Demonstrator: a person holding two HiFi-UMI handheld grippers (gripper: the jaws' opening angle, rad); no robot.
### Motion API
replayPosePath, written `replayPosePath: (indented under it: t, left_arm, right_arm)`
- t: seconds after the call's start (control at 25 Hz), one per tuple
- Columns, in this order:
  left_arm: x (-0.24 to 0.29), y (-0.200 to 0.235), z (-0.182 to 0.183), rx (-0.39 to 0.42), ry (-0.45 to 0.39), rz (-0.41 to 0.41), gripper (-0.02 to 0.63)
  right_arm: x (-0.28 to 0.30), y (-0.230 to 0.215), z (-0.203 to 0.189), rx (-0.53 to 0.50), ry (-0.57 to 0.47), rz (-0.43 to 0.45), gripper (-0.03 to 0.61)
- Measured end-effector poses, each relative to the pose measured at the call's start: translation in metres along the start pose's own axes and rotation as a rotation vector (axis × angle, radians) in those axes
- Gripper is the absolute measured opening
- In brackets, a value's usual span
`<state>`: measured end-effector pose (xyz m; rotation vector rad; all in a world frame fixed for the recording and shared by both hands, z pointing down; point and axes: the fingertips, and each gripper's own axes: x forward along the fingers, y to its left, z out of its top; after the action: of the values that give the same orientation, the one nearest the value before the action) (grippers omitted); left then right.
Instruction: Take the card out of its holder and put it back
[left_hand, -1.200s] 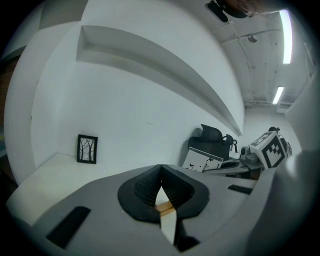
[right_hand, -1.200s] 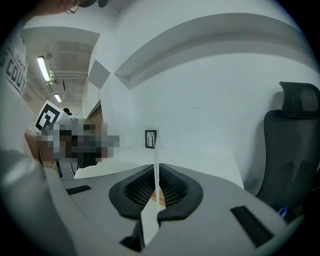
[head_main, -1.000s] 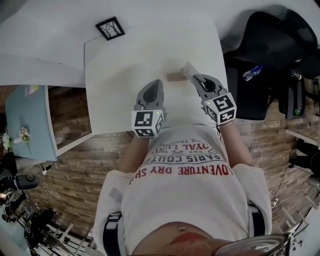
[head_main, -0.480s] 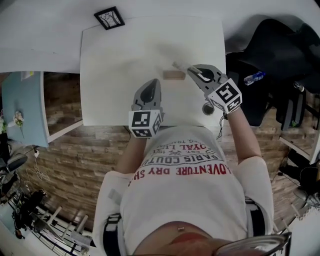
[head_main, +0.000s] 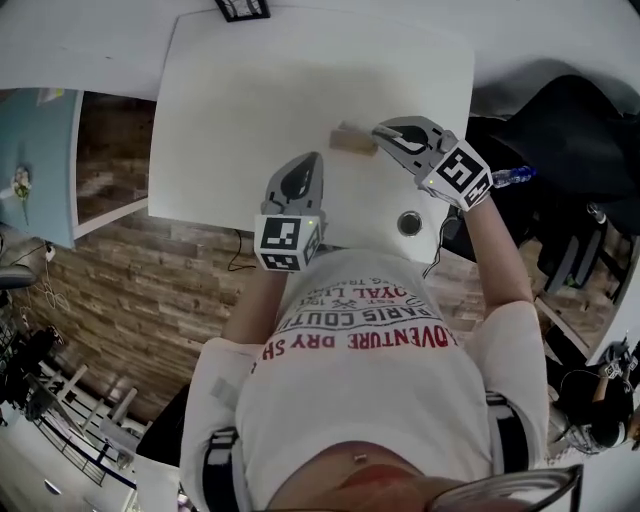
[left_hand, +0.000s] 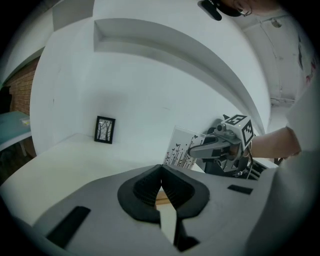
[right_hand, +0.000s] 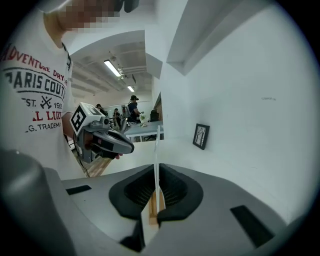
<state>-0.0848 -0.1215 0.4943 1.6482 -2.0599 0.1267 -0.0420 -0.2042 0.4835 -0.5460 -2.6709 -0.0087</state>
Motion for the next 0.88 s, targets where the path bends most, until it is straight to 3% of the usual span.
replayPosePath:
  t: [0.24, 0.88]
  left_arm:
    - [-0.003, 0.003, -0.013, -0.023, 0.024, 0.043, 0.025]
    - [-0.001, 0.009, -0.021, -0.056, 0.030, 0.078, 0.025]
  right_arm:
    - [0.011, 0.003, -0.013, -0.003, 0.027, 0.100, 0.035]
    - [0.019, 0.007, -0.018, -0.039, 0.070, 0.161, 0.035]
